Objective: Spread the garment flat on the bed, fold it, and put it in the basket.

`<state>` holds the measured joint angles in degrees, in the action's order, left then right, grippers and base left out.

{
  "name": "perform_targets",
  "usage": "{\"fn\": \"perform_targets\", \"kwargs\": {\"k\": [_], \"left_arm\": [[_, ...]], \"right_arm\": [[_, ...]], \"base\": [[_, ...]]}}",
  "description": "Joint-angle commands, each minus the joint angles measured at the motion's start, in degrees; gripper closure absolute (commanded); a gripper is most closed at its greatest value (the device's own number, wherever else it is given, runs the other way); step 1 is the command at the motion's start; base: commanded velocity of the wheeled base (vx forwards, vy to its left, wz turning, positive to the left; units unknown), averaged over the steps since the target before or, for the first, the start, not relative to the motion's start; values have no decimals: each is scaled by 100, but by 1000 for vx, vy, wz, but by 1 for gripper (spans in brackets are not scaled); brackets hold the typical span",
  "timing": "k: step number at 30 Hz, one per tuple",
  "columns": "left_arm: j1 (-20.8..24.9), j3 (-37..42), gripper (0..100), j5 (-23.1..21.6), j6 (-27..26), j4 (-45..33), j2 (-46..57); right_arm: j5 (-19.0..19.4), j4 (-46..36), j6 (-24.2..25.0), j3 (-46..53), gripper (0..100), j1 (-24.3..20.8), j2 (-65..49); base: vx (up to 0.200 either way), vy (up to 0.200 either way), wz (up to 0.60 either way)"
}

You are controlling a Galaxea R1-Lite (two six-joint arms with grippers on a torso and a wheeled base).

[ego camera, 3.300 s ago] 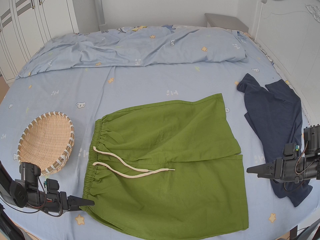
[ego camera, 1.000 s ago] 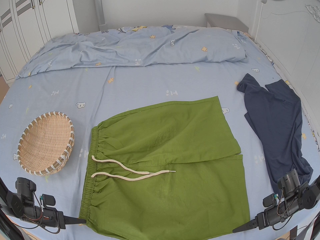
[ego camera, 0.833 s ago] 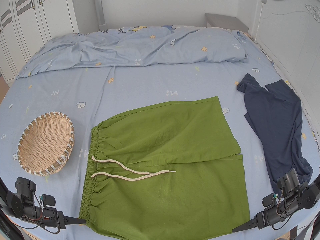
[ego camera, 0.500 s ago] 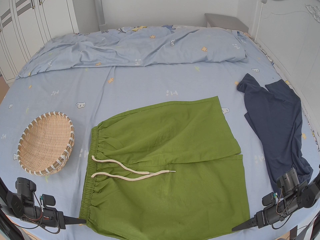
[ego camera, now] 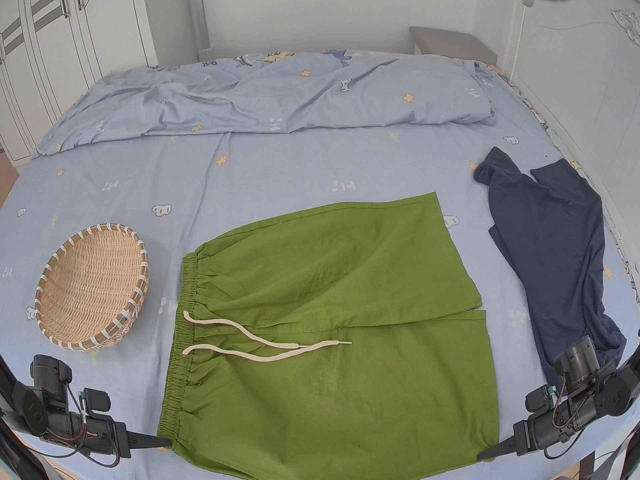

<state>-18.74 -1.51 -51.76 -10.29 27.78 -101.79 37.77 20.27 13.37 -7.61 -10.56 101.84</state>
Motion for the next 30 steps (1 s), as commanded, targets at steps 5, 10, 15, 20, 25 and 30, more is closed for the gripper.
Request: {"fn": "perform_targets", "kwargs": {"k": [5, 10, 15, 20, 25, 30], "left_arm": [[-16, -7, 100, -1, 18, -18, 19], [125, -183, 100, -1, 730, -212, 432], [485, -1220, 100, -1, 2611, -1495, 1548], [573, -2389, 100, -36, 3455, -3226, 2295], [555, -3206, 100, -71, 3516, -4518, 2506], [511, -3558, 100, -62, 3806, -4703, 2489]], "right_arm": [[3, -6, -1, 22, 100, 10, -15], [3, -23, -1, 110, 100, 10, -200], [11, -102, 113, 5, 100, 142, -1140], [-24, -806, 324, -505, 100, 168, -2081], [29, -2915, 297, -1815, 100, 186, -3065], [20, -3935, 306, -2948, 100, 256, -3285]], "base": [[0, 0, 0], [0, 0, 0], [0, 0, 0], [0, 0, 0], [0, 0, 0], [0, 0, 0]]}}
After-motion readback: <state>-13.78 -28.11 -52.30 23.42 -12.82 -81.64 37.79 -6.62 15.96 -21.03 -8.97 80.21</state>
